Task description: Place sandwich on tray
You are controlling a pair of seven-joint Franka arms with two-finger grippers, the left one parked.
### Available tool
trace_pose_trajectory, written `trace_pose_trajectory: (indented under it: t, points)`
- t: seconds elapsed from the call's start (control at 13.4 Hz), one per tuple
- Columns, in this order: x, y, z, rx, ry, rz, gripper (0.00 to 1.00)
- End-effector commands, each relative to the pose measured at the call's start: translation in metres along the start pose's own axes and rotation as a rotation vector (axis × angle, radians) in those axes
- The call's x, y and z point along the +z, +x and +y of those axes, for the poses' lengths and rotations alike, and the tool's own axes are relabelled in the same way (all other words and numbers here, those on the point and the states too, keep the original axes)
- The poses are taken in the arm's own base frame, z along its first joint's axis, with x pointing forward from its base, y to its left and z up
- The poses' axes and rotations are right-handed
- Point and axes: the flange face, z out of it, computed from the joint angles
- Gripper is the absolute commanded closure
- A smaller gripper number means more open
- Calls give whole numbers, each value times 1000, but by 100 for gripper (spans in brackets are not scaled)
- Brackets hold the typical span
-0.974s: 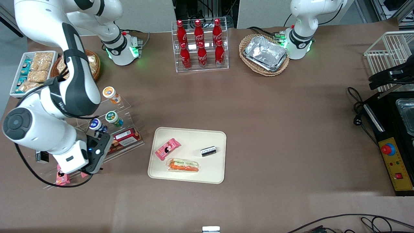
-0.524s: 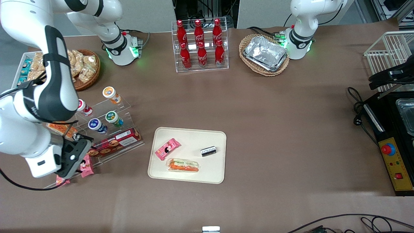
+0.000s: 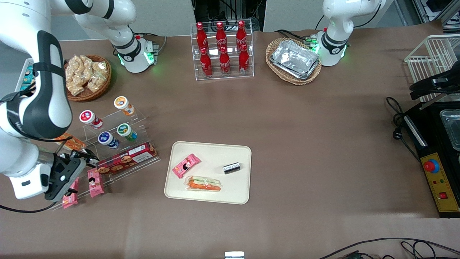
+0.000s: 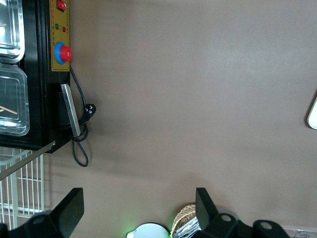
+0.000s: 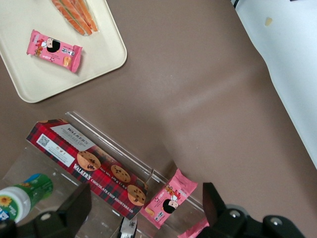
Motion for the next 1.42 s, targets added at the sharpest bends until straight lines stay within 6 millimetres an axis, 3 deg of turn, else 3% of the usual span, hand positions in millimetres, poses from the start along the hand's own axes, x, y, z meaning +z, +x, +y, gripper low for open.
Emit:
trace_pose_trajectory:
  t: [0.0, 0.22, 0.37, 0.75, 0.9, 1.05, 1.27, 1.35]
  points:
    - [-6, -22, 8, 160, 47, 83, 0]
    - [-14, -29, 11, 446, 63, 92, 0]
    - [-35, -40, 9, 608, 59, 92, 0]
    - [-96, -50, -37, 998, 90, -55, 0]
    - [-122, -47, -65, 1029, 61, -120, 0]
    - [-138, -62, -75, 1043, 74, -137, 0]
    - [-145, -70, -86, 1045, 72, -122, 0]
    - [-139, -76, -95, 1049, 70, -100, 0]
